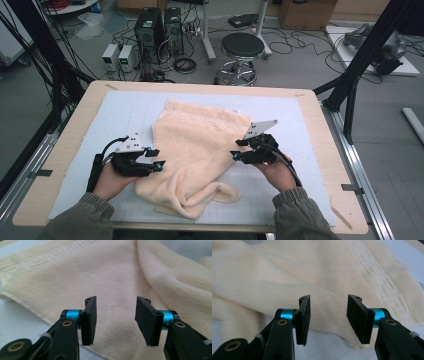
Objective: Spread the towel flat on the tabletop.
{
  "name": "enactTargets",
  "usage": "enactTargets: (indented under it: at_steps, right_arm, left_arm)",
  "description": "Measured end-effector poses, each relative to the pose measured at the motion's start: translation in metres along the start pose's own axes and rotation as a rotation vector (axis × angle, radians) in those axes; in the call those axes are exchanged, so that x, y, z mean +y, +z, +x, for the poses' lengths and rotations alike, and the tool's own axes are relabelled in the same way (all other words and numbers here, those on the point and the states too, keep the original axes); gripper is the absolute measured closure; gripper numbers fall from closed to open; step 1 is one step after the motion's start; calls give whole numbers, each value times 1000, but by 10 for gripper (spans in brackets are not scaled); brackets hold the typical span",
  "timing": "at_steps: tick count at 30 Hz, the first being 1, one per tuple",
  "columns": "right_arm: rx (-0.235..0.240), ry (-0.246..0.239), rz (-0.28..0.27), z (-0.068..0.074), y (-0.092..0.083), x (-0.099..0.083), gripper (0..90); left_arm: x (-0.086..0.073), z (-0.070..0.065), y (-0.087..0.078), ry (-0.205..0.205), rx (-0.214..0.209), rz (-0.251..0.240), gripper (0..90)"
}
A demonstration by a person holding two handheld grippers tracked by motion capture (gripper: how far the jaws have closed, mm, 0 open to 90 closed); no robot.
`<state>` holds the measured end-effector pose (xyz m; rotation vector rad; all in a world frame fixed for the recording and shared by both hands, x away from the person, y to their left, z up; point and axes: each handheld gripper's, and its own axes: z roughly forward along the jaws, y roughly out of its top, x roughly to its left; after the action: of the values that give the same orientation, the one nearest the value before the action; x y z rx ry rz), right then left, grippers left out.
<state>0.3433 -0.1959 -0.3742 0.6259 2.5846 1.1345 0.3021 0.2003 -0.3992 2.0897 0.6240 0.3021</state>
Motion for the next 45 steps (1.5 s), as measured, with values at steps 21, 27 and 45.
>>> enactTargets:
  at_steps: [21,27,45]
  right_arm:
    - [271,-87,20,70,28,-42,720]
    - [322,-107,38,72,24,-44,849]
    - [193,-71,125,55,-8,-65,853]
  left_arm:
    - [-24,-44,14,72,-101,98,651]
    - [-16,-46,11,81,-82,76,818]
    - [28,3,55,-17,108,42,837]
